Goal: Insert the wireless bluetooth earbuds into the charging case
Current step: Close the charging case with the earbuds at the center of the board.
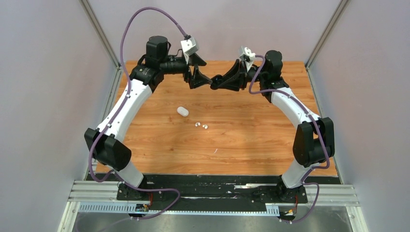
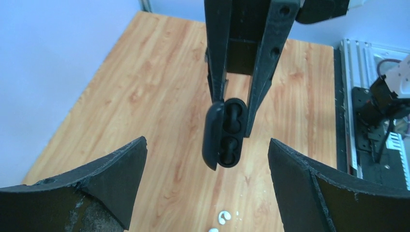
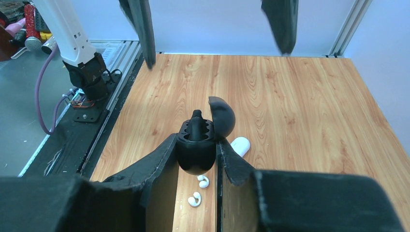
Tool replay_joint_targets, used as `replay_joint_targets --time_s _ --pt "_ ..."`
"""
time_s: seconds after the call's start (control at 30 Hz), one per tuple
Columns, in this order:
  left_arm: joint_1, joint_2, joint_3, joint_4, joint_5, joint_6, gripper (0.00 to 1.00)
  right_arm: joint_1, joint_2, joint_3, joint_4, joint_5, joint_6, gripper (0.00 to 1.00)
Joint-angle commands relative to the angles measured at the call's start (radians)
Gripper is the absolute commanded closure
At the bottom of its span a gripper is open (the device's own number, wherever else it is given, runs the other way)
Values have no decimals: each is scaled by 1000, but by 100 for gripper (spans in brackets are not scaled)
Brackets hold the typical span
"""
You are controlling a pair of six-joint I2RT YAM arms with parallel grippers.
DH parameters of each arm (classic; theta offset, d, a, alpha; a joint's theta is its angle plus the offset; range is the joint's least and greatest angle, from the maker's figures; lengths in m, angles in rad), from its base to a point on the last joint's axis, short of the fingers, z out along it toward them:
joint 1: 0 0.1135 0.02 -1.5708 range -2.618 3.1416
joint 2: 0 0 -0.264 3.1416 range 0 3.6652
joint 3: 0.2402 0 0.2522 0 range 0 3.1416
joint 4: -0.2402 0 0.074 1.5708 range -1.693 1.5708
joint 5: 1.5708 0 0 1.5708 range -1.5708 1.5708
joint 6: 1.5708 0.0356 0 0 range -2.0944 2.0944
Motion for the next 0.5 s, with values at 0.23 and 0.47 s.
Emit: replay_joint_targets --time_s 0.23,0.47 --pt "-71 32 -2 -139 57 189 0 18 -2 12 120 68 90 100" --pt "-171 -37 -58 -226 -93 401 1 20 26 9 150 216 165 100"
